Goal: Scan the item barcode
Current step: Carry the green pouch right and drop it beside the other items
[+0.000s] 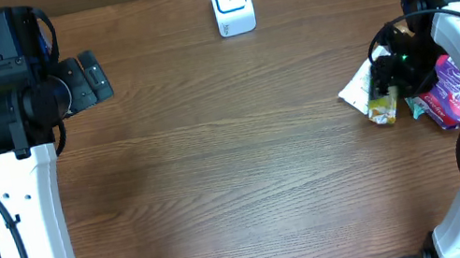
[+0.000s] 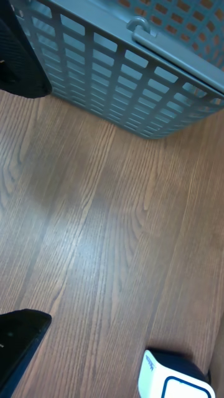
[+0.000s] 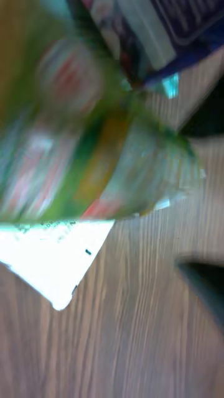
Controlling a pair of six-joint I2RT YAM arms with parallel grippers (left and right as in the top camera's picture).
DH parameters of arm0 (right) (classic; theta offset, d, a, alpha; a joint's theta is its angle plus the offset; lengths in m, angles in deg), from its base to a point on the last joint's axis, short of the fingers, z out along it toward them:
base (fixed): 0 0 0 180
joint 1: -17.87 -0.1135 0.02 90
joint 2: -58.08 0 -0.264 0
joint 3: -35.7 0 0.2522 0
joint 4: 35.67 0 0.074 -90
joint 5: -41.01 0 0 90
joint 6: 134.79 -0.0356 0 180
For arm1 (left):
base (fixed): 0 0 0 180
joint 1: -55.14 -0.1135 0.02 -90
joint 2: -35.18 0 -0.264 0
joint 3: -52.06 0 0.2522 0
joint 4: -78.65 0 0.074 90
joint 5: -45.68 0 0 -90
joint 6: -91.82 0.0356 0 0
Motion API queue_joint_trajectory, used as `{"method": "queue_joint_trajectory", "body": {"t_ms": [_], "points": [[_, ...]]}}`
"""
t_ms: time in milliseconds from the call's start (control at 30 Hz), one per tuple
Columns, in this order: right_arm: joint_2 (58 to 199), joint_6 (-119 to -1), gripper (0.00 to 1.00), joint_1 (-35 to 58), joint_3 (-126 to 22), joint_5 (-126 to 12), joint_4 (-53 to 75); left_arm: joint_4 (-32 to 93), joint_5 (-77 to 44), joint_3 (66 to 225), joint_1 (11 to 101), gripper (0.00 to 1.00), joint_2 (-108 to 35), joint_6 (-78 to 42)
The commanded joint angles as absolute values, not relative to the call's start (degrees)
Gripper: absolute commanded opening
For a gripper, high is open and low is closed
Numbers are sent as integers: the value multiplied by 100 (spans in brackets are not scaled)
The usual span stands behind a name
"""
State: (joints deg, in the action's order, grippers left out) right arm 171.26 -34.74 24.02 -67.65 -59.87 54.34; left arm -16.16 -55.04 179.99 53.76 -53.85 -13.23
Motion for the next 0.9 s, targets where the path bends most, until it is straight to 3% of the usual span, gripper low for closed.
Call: {"method": "queue_joint_trajectory", "body": {"t_ms": [0, 333, 633, 867], "points": [[16700, -3450, 100, 2367, -7110, -6470, 5489, -1614, -5480, 18115, 5378, 99, -5289, -1406], [14490, -3409, 100, 2363, -7956, -7960, 5906, -1614, -5480, 18115, 5378, 100, -5289, -1406], [12077, -3453, 100, 2363, -7975, -7974, 6098, -1614, -5480, 18115, 5378, 100, -5289, -1406], [10956, -3431, 100, 2363, -7975, -7469, 6492, -1614, -5477, 18115, 5378, 99, -5289, -1406]]}}
